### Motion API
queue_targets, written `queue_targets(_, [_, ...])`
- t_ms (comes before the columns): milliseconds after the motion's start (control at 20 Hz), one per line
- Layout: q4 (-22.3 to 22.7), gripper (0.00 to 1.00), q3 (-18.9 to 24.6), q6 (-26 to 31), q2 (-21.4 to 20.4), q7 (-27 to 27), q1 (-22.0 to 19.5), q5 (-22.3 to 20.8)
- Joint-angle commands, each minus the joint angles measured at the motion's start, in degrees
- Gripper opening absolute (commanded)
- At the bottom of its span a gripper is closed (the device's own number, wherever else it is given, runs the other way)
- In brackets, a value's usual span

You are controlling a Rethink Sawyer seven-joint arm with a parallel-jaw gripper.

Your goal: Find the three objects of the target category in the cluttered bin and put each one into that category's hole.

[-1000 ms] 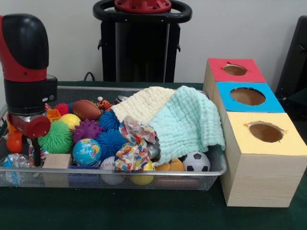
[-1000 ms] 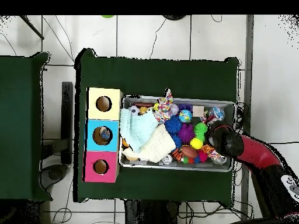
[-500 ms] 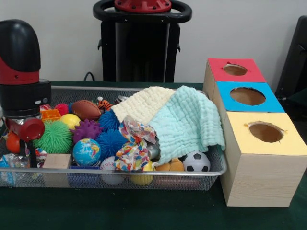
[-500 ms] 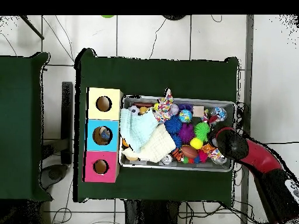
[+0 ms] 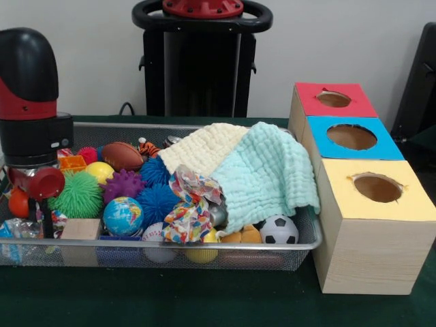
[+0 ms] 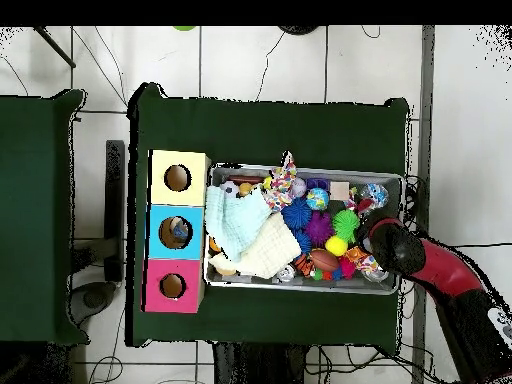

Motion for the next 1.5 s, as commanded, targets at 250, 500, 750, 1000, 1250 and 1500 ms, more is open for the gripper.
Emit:
queue_targets(250, [1.03, 1.00, 9.46, -9.84, 4.95, -0.89, -1.60, -5.19])
queue_targets(500, [0.17, 1.00, 11.16, -12.57, 7.00, -0.21, -2.70, -7.15])
queue_targets(750, [-0.86, 1.00, 13.94, -13.44, 9.56, -0.26, -4.53, -8.84])
queue_targets(1000, [-3.46, 1.00, 17.42, -14.71, 13.45, -1.25, -6.50, -12.25])
queue_targets(1250, [-6.06, 1.00, 19.71, -16.15, 16.78, -0.80, -7.71, -15.81])
queue_targets(1500, [-6.18, 1.00, 19.51, -17.46, 16.69, 0.86, -7.58, -17.27])
